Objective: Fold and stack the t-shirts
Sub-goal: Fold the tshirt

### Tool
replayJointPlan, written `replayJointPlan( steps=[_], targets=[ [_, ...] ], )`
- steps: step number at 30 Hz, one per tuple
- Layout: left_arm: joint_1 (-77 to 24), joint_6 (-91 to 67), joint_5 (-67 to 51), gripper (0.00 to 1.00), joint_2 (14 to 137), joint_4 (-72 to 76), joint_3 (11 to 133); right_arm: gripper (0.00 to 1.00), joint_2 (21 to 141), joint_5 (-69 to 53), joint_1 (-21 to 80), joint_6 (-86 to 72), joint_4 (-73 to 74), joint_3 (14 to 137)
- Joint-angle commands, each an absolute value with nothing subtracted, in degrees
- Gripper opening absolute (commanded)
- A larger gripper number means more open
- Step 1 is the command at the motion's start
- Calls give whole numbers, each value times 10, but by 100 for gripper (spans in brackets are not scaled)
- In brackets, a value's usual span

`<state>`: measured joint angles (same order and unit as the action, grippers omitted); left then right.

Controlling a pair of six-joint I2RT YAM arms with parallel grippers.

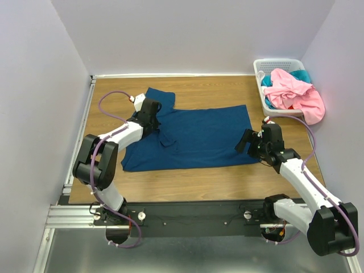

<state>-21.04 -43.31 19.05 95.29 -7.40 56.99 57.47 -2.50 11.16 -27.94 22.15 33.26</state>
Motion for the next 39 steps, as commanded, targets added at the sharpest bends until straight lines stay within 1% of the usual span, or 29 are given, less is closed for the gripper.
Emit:
replayJointPlan(
  steps=[1, 11, 12, 14, 15, 16, 17, 18, 19, 20, 23, 27, 31, 34, 35, 39],
  targets=[
    [-201, -421, 222, 0, 985, -77, 607, 100, 573, -28, 112, -272, 214, 327],
    [-183, -405, 210, 0, 1063, -95, 688, 100, 568, -25, 111, -272, 214, 325],
    [-181, -404, 207, 6, 1065, -95, 690, 100, 568, -25, 111, -273, 214, 325],
    [-179, -403, 204, 25, 1068, -99, 695, 100, 566, -24, 112, -273, 214, 324],
    [-179, -402, 202, 37, 1069, -100, 696, 100, 566, -24, 111, -272, 214, 325],
    [-179, -400, 204, 47, 1067, -104, 699, 100, 566, -24, 112, -273, 214, 324],
    [-179, -398, 204, 65, 1064, -107, 704, 100, 566, -25, 112, -272, 214, 324],
    [-179, -397, 203, 73, 1060, -109, 705, 100, 566, -25, 112, -272, 214, 325],
    [-179, -398, 204, 77, 1056, -111, 705, 100, 566, -26, 112, -272, 214, 325],
    [-179, -397, 204, 85, 1044, -112, 701, 100, 565, -28, 111, -272, 214, 324],
    [-179, -399, 199, 90, 1011, -110, 681, 100, 562, -29, 111, -272, 214, 325],
    [-181, -393, 172, 92, 974, -99, 643, 100, 562, -33, 112, -271, 214, 329],
    [-193, -381, 117, 93, 944, -64, 602, 100, 562, -39, 112, -269, 213, 330],
    [-234, -367, 95, 93, 950, -59, 610, 100, 559, -39, 112, -269, 212, 328],
    [-235, -364, 96, 93, 955, -60, 615, 100, 559, -39, 112, -269, 211, 328],
    [-290, -362, 141, 93, 1000, -92, 660, 100, 555, -37, 112, -270, 210, 326]
  ],
)
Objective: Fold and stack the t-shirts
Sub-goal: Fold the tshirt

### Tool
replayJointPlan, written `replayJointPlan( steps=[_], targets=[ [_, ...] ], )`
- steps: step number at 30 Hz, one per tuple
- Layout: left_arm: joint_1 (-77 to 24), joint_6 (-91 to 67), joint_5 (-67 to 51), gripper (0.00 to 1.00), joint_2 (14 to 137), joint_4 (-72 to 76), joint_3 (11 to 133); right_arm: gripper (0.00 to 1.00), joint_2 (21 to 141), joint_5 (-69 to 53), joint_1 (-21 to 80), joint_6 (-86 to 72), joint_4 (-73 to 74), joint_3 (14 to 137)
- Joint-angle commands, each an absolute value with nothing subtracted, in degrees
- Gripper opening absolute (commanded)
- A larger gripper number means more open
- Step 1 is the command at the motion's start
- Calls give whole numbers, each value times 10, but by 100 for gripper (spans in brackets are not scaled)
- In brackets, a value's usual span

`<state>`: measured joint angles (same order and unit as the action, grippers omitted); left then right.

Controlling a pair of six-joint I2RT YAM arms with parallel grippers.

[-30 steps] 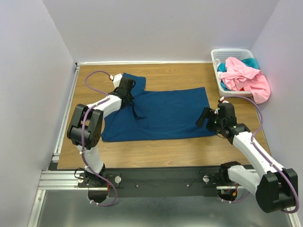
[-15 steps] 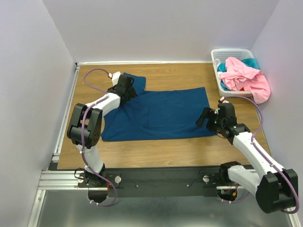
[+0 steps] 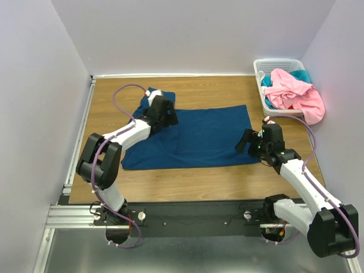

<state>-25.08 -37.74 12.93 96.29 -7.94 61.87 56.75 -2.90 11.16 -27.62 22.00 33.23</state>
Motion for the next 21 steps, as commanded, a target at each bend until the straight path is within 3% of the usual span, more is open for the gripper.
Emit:
replayJointPlan(
  steps=[1, 7, 13, 14, 21],
  targets=[
    [-294, -363, 148, 93, 1012, -101, 670, 100, 554, -36, 112, -270, 210, 326],
    [-308, -366, 163, 74, 1070, -139, 706, 100, 549, -39, 112, -271, 210, 323],
    [-324, -366, 172, 66, 1085, -149, 707, 100, 549, -40, 111, -271, 207, 321],
    [-325, -366, 173, 60, 1089, -152, 708, 100, 549, -40, 111, -271, 207, 321],
    [-339, -366, 183, 60, 1100, -161, 716, 100, 557, -50, 112, -269, 203, 320]
  ],
)
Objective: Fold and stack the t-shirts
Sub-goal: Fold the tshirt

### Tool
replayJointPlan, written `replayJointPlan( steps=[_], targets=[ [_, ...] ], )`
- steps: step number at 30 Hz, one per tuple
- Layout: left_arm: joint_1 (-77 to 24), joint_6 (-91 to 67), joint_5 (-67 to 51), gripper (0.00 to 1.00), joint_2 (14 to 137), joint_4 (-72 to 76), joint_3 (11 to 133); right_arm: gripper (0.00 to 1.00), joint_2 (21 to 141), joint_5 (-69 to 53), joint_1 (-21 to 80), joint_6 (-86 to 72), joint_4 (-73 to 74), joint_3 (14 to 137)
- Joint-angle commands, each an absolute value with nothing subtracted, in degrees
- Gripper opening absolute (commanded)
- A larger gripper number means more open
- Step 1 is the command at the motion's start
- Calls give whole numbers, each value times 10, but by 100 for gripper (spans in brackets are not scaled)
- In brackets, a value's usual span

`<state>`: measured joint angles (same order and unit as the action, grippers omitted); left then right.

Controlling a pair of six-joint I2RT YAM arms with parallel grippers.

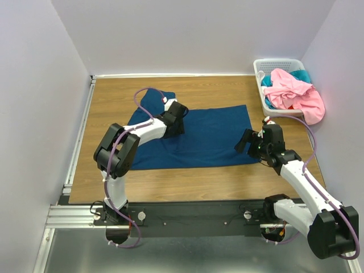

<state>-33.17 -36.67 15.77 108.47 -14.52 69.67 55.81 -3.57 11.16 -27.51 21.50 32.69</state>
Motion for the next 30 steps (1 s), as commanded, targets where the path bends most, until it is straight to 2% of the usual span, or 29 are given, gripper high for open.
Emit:
replayJointPlan(
  steps=[1, 4, 7, 10, 11, 15, 20, 28, 30],
  targets=[
    [-340, -367, 192, 60, 1105, -166, 720, 100, 555, -52, 111, -269, 203, 320],
    [-341, -376, 208, 57, 1116, -187, 729, 100, 549, -51, 112, -269, 203, 317],
    [-343, -382, 224, 44, 1123, -199, 737, 100, 548, -51, 111, -269, 202, 316],
    [-343, -385, 229, 38, 1125, -201, 739, 100, 549, -52, 111, -269, 201, 317],
    [-344, -386, 230, 31, 1127, -202, 744, 100, 549, -53, 111, -269, 201, 316],
    [-350, -385, 236, 15, 1121, -207, 751, 100, 549, -54, 112, -269, 201, 316],
    [-361, -384, 248, 11, 1106, -207, 754, 100, 548, -55, 112, -269, 200, 316],
    [-375, -384, 258, 11, 1108, -208, 757, 100, 548, -55, 112, -269, 200, 316],
    [-376, -384, 262, 14, 1110, -210, 759, 100, 548, -56, 111, -269, 200, 316]
  ],
)
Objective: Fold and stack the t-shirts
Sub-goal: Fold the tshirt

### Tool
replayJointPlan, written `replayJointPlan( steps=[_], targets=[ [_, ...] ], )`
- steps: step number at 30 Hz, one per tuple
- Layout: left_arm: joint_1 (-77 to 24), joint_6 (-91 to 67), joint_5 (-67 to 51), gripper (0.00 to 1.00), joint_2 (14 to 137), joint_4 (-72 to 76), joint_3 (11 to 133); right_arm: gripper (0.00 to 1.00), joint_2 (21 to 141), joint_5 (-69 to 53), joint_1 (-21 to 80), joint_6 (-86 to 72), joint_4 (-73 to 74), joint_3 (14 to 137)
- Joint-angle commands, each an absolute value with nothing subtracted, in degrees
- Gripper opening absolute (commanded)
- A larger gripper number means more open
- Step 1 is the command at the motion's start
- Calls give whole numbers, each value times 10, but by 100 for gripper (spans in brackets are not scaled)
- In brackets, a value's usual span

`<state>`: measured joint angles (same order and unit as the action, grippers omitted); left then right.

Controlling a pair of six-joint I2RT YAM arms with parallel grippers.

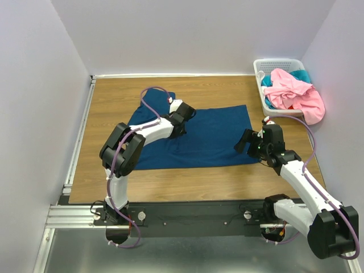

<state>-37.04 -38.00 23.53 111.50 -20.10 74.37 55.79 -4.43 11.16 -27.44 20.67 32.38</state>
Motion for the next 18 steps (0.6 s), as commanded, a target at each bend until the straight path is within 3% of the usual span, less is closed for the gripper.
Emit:
replayJointPlan(
  steps=[1, 2, 5, 11, 13, 18],
  targets=[
    [-376, -387, 270, 18, 1112, -214, 762, 100, 548, -58, 111, -268, 200, 316],
    [-375, -388, 272, 31, 1116, -216, 765, 100, 548, -58, 111, -269, 200, 316],
    [-375, -391, 276, 53, 1122, -226, 782, 100, 548, -60, 111, -268, 200, 316],
    [-376, -404, 294, 86, 1065, -227, 772, 100, 540, -73, 112, -263, 194, 316],
    [-374, -417, 309, 94, 1016, -213, 719, 100, 535, -70, 112, -262, 190, 310],
    [-346, -434, 273, 95, 915, -148, 614, 100, 555, -69, 154, -279, 164, 304]
  ],
)
